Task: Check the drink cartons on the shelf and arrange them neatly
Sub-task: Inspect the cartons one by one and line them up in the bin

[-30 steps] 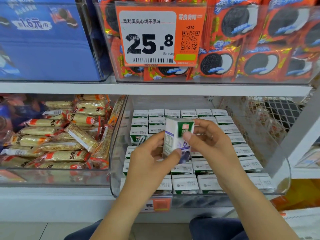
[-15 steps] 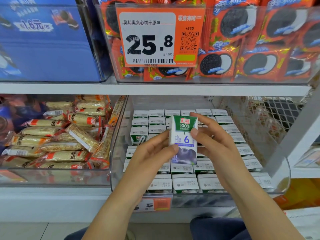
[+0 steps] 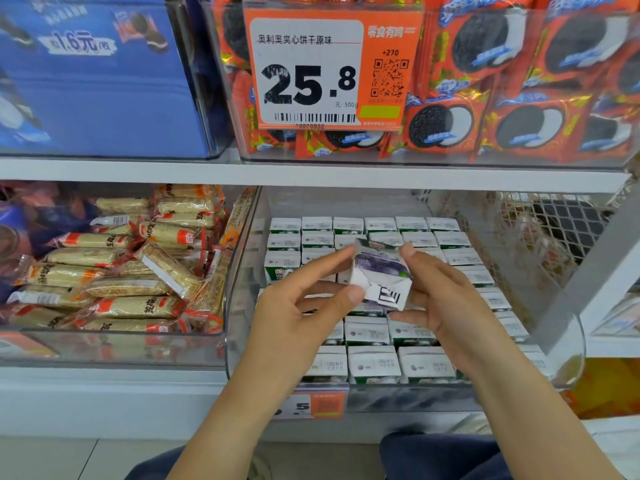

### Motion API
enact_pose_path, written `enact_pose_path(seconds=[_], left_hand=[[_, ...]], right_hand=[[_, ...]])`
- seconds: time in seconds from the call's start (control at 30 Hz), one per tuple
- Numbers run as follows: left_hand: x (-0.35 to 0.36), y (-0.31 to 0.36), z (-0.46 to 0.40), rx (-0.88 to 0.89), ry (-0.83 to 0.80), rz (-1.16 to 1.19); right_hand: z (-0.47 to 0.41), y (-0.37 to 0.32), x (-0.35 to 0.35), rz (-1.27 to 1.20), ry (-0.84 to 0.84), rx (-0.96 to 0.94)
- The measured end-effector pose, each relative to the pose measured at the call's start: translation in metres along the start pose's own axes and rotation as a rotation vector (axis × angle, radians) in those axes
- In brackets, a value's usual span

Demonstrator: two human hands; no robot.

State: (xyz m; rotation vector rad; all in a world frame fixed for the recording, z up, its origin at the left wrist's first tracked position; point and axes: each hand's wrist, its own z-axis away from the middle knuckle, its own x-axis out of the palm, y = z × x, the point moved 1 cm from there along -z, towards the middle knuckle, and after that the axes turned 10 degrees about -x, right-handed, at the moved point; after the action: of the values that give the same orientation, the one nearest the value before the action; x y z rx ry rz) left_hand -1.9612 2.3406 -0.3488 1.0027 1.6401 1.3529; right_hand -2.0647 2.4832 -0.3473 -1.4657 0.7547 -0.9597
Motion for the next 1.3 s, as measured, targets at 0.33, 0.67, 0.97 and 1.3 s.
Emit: enact_pose_path(seconds=[0.33,0.67,0.97,1.3], left_hand=[[-0.007,0.002,-0.004,-0.016,0.13,0.007],[-0.007,-0.007,-0.008,-0.04,0.198,0.019],[-0.002,-0.012,-0.009,-0.142,0.116,0.134],[-0.002,-0.026,-0.006,-0.103,0.152,-0.905]], right_hand=[[0.0,0.004,0.006,0.073,0.003,0.02],[0.004,0.003,0.006,0.128,-0.096,-0.099],[0.002,0.001,0.005,-0.019,-0.066,-0.294],[-0.015,-0.013,-0.046,0.755,0.178,-0.622]])
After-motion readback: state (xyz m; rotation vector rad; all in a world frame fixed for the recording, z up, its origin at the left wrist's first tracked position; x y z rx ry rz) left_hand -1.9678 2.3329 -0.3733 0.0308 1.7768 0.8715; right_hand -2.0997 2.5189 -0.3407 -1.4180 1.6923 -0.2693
